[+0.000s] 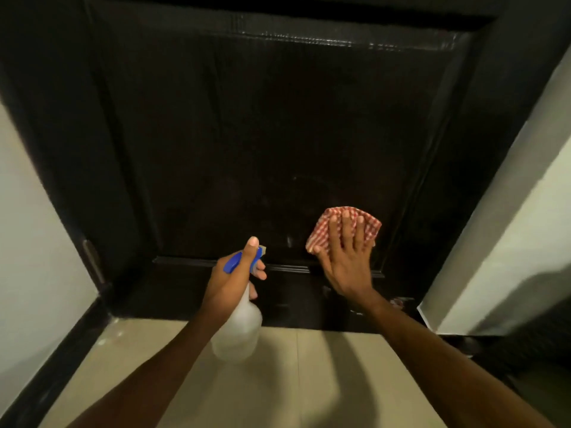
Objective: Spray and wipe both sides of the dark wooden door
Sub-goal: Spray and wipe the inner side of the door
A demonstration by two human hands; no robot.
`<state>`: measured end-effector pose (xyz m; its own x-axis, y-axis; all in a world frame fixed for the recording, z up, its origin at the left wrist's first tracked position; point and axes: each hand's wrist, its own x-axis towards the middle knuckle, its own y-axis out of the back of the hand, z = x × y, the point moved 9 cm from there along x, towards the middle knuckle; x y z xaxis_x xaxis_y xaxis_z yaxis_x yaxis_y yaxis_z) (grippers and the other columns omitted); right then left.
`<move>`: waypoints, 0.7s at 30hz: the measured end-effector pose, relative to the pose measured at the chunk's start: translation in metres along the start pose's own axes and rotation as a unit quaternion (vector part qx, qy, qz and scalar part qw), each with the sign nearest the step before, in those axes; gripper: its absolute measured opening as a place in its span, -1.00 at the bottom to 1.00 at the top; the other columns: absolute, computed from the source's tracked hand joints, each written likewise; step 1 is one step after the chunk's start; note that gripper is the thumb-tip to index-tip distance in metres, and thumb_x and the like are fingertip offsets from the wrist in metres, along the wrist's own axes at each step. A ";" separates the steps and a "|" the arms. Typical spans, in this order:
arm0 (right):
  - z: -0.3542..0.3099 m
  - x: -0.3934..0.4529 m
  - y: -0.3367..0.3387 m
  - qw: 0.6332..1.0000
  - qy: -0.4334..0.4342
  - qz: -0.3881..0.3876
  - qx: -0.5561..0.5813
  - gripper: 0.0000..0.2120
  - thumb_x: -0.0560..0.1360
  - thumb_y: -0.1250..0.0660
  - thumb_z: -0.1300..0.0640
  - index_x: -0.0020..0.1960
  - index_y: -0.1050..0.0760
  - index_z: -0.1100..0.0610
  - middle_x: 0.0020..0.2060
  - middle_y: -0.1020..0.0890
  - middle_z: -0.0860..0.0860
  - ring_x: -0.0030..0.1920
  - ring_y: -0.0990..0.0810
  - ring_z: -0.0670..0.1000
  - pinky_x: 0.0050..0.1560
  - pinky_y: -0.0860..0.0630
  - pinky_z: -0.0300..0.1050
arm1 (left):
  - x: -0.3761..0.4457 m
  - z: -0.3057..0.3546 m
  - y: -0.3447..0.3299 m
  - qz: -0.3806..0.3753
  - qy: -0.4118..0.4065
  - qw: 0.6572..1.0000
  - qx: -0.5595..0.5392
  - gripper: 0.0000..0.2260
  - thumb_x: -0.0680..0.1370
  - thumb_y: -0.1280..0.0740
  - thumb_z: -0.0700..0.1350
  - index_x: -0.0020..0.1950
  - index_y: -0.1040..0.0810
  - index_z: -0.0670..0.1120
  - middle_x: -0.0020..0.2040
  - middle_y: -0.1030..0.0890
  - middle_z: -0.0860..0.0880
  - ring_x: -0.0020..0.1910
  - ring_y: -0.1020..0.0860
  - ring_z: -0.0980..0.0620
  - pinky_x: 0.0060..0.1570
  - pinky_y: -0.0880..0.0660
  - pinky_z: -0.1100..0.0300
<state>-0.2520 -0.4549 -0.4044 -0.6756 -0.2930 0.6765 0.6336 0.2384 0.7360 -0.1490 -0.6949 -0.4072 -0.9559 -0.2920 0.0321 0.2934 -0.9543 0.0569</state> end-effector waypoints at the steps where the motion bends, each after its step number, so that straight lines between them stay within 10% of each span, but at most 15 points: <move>1: -0.011 0.006 -0.005 1.000 -0.015 0.010 0.010 -0.24 0.62 -0.03 -0.22 0.62 0.31 -0.01 0.60 0.32 0.04 0.58 0.34 0.20 0.49 0.45 0.23 | 0.006 0.008 0.004 0.011 -0.006 1.000 -0.003 -0.51 0.57 -0.20 0.28 -0.03 -0.67 -0.12 -0.21 -0.67 -0.16 -0.46 -0.54 0.01 -0.44 -0.52 0.19; 6: -0.086 0.010 -0.036 0.975 0.220 -0.036 -0.009 -0.34 0.63 -0.11 -0.13 0.64 0.09 -0.07 0.62 0.01 0.08 0.59 0.06 0.24 0.37 -0.21 0.53 | 0.029 0.024 0.025 0.035 -0.013 0.999 0.001 -0.43 0.52 -0.20 0.38 -0.06 -0.69 -0.11 -0.26 -0.68 -0.13 -0.42 -0.52 -0.12 -0.34 -0.51 0.05; 11: -0.149 0.002 -0.059 0.895 0.430 -0.079 -0.093 -0.24 0.58 -0.22 -0.07 0.64 0.11 -0.05 0.63 0.12 -0.02 0.62 0.18 0.06 0.56 0.16 0.29 | 0.049 0.042 0.035 0.063 -0.024 0.998 0.020 -0.34 0.39 -0.22 0.48 -0.04 -0.70 -0.09 -0.33 -0.64 -0.08 -0.44 -0.54 0.00 -0.33 -0.47 0.07; 21: -0.074 0.120 0.098 0.964 0.226 0.089 -0.106 -0.45 0.67 -0.03 -0.11 0.63 -0.05 -0.07 0.62 -0.08 -0.02 0.61 0.00 0.07 0.53 0.21 0.34 | 0.052 0.094 0.053 0.096 -0.086 0.992 -0.017 -0.44 0.52 -0.24 0.37 -0.10 -0.69 -0.11 -0.31 -0.65 -0.14 -0.37 -0.54 -0.15 -0.41 -0.46 0.08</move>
<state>-0.2428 -0.5353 -0.2529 -0.3453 -0.6500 0.6770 0.8198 0.1422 0.5547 -0.1815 -0.7545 -0.3092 -0.8654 -0.4558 0.2082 0.4661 -0.8847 0.0005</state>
